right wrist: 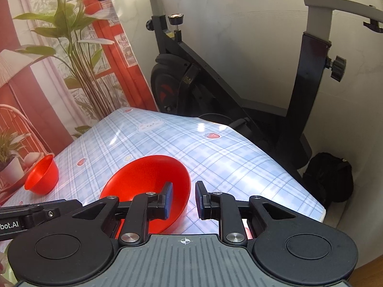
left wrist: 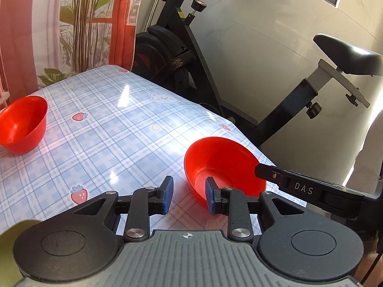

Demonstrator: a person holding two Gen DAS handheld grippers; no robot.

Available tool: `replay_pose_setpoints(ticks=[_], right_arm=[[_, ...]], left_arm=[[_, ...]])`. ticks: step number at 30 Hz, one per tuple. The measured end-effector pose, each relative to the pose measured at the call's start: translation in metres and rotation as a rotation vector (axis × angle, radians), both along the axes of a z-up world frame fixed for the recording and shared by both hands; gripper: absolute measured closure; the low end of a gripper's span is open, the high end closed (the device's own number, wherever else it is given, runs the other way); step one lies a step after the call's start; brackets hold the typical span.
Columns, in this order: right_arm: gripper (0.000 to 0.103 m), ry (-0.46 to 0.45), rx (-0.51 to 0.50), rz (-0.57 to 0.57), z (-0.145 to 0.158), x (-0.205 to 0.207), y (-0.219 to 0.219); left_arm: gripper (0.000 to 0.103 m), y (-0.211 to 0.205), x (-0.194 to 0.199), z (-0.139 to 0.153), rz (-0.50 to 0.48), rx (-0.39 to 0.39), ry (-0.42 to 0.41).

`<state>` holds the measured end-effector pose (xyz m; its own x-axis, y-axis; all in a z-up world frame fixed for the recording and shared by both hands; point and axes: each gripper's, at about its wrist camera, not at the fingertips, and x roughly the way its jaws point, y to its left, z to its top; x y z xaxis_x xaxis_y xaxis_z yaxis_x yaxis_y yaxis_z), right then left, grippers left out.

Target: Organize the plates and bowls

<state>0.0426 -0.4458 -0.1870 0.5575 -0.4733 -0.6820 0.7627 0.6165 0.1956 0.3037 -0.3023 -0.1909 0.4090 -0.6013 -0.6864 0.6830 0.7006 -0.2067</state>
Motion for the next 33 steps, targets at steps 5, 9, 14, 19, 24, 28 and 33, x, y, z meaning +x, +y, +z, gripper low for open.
replay_pose_setpoints(ticks=[5,9,14,19,24,28,33], right_arm=[[0.086,-0.013,0.021,0.007,-0.008,0.0,-0.007],[0.09,-0.026,0.04,0.01,-0.012,-0.001,-0.009],[0.092,-0.034,0.059,0.001,-0.018,-0.002,-0.01],[0.096,-0.041,0.063,0.015,-0.016,-0.002,-0.007],[0.096,-0.065,0.079,0.028,-0.009,-0.002,0.004],[0.096,-0.085,0.095,0.063,0.001,0.005,0.019],[0.096,-0.107,0.107,0.156,0.019,0.03,0.054]], left_arm=[[0.073,-0.014,0.0,-0.007,-0.02,0.005,0.004],[0.073,-0.02,0.004,-0.012,-0.02,0.023,0.015],[0.073,-0.027,0.01,-0.018,0.006,0.021,0.041],[0.089,-0.024,0.005,-0.014,-0.012,0.03,-0.012],[0.09,-0.008,0.003,-0.004,0.007,0.005,0.006],[0.09,0.018,-0.007,0.013,0.032,-0.008,-0.034],[0.089,0.072,-0.015,0.03,0.133,-0.025,-0.03]])
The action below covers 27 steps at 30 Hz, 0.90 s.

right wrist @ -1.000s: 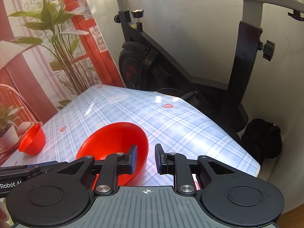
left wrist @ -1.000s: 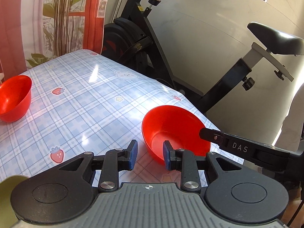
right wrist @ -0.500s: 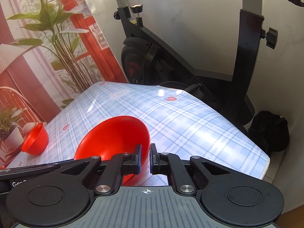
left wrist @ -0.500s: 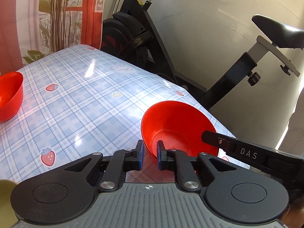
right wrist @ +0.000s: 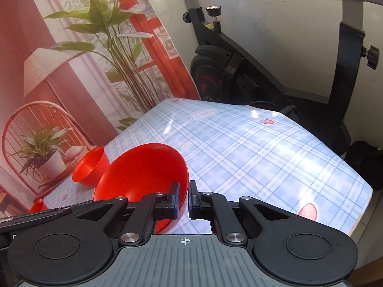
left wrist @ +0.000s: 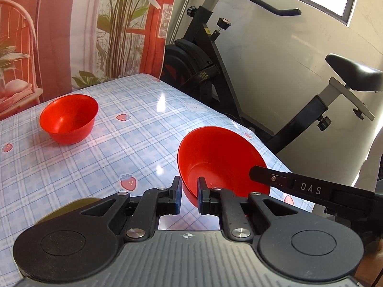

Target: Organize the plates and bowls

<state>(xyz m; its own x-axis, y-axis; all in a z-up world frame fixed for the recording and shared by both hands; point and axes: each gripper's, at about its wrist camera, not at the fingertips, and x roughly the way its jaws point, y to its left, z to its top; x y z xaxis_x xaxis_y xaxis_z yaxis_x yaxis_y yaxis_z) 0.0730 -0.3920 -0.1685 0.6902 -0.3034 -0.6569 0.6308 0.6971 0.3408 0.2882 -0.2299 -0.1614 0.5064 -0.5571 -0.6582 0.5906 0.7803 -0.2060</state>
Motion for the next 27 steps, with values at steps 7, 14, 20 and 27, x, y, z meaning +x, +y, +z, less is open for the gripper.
replay_pose_setpoints(ticks=[7,14,20,27], right_arm=[[0.095,-0.018,0.001,0.182,0.027,0.052,0.074],[0.094,-0.045,0.013,0.336,0.052,0.113,0.148],[0.094,-0.064,0.006,0.429,0.066,0.169,0.198],[0.094,-0.039,-0.059,0.495,0.06,0.244,0.241]], left_arm=[[0.089,0.094,-0.001,0.036,0.134,-0.044,-0.053],[0.089,0.17,0.002,0.079,0.254,-0.043,-0.123],[0.089,0.229,0.015,0.11,0.309,-0.036,-0.183],[0.089,0.296,0.053,0.108,0.37,-0.099,-0.127]])
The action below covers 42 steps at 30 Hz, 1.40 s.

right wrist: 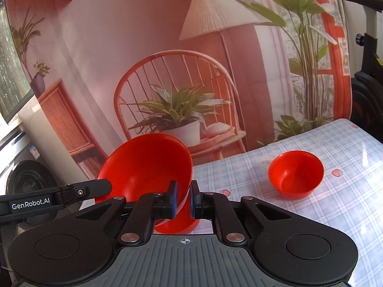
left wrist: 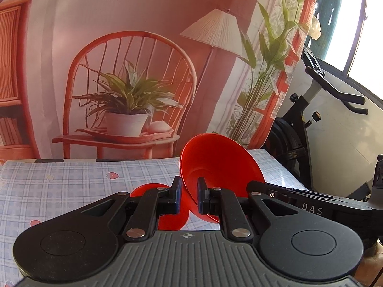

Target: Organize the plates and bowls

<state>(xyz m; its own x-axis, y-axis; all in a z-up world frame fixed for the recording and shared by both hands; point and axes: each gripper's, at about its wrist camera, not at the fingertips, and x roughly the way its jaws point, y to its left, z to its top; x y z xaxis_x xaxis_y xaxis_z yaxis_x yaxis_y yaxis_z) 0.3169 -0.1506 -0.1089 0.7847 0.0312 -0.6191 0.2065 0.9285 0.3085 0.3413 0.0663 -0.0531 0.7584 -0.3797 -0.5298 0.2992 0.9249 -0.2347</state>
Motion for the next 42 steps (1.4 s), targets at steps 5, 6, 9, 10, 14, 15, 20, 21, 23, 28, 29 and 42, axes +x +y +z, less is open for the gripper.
replay_pose_setpoints(ticks=[5,6,9,10,14,15,20,21,23,28,29,42], right_arm=[[0.094,0.056,-0.048,0.021,-0.022,0.053,0.019],[0.094,0.075,-0.048,0.023,-0.028,0.061,0.021],[0.094,0.123,-0.022,0.026,-0.048,0.078,0.021],[0.094,0.141,-0.017,0.02,-0.055,0.083,0.02],[0.094,0.211,0.001,-0.002,-0.084,0.096,0.016],[0.094,0.225,0.001,-0.003,-0.09,0.097,0.014],[0.094,0.261,0.008,-0.01,-0.109,0.098,0.011],[0.094,0.263,0.008,-0.01,-0.111,0.098,0.01],[0.094,0.261,0.005,-0.004,-0.113,0.098,0.009],[0.094,0.271,0.026,-0.007,-0.118,0.099,0.005],[0.094,0.27,0.023,-0.004,-0.118,0.098,0.005],[0.092,0.277,0.001,0.006,-0.12,0.095,0.005]], left_arm=[[0.089,0.024,0.034,-0.028,0.051,-0.002,0.051],[0.089,0.026,0.039,-0.034,0.059,0.007,0.06],[0.089,0.029,0.054,-0.055,0.072,0.022,0.095],[0.089,0.03,0.058,-0.06,0.073,0.022,0.108],[0.089,0.028,0.071,-0.078,0.06,0.041,0.127],[0.089,0.028,0.072,-0.081,0.057,0.047,0.129],[0.089,0.025,0.076,-0.095,0.054,0.077,0.145],[0.089,0.024,0.076,-0.097,0.053,0.091,0.145],[0.089,0.023,0.078,-0.1,0.051,0.098,0.152],[0.089,0.022,0.079,-0.102,0.05,0.109,0.161],[0.089,0.021,0.079,-0.103,0.051,0.115,0.162],[0.089,0.022,0.078,-0.103,0.086,0.142,0.162]])
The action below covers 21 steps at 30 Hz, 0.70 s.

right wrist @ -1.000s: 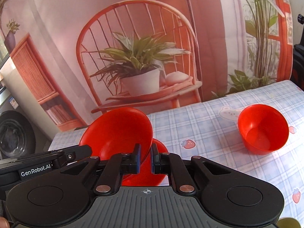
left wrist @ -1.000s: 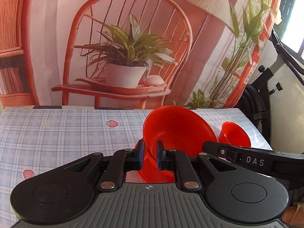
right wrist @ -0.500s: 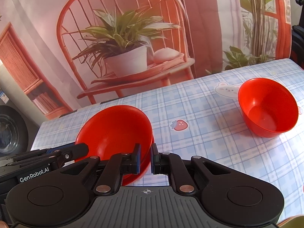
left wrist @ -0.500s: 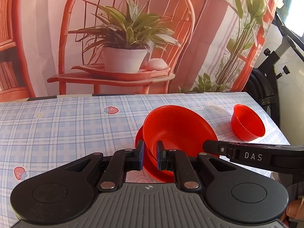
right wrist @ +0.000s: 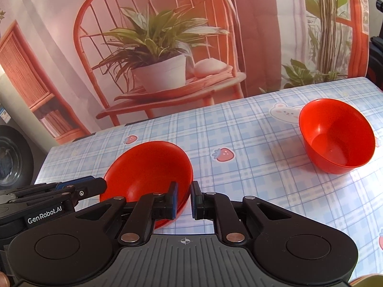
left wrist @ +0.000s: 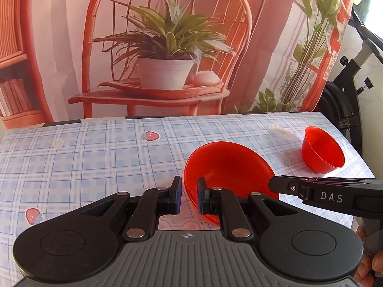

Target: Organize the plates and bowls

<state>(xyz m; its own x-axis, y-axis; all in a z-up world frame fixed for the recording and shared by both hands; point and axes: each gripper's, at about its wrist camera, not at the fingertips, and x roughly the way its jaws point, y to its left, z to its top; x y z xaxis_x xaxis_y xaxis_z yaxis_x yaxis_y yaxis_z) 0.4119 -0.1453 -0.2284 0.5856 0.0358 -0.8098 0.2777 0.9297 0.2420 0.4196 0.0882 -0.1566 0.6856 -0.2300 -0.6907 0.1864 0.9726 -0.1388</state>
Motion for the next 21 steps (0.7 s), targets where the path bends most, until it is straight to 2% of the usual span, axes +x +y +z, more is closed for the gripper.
replay_pose_setpoints(ticks=[6,9,13,15,17,21], right_arm=[[0.092,-0.056,-0.025,-0.006,0.018,-0.011,-0.009],[0.093,-0.093,-0.05,-0.035,0.033,-0.019,-0.023],[0.093,-0.16,-0.147,-0.073,0.055,-0.032,-0.048],[0.093,-0.178,-0.158,-0.114,0.062,-0.036,-0.065],[0.093,-0.185,-0.165,-0.165,0.064,-0.04,-0.084],[0.093,-0.185,-0.176,-0.259,0.058,-0.053,-0.117]], left_arm=[[0.089,-0.006,0.0,0.023,0.004,-0.033,-0.05],[0.088,-0.021,0.002,0.033,-0.033,-0.065,-0.067],[0.087,-0.051,0.008,0.041,-0.116,-0.09,-0.087],[0.082,-0.065,0.012,0.043,-0.147,-0.105,-0.09],[0.07,-0.081,0.016,0.041,-0.185,-0.125,-0.094],[0.069,-0.112,0.029,0.031,-0.245,-0.141,-0.071]])
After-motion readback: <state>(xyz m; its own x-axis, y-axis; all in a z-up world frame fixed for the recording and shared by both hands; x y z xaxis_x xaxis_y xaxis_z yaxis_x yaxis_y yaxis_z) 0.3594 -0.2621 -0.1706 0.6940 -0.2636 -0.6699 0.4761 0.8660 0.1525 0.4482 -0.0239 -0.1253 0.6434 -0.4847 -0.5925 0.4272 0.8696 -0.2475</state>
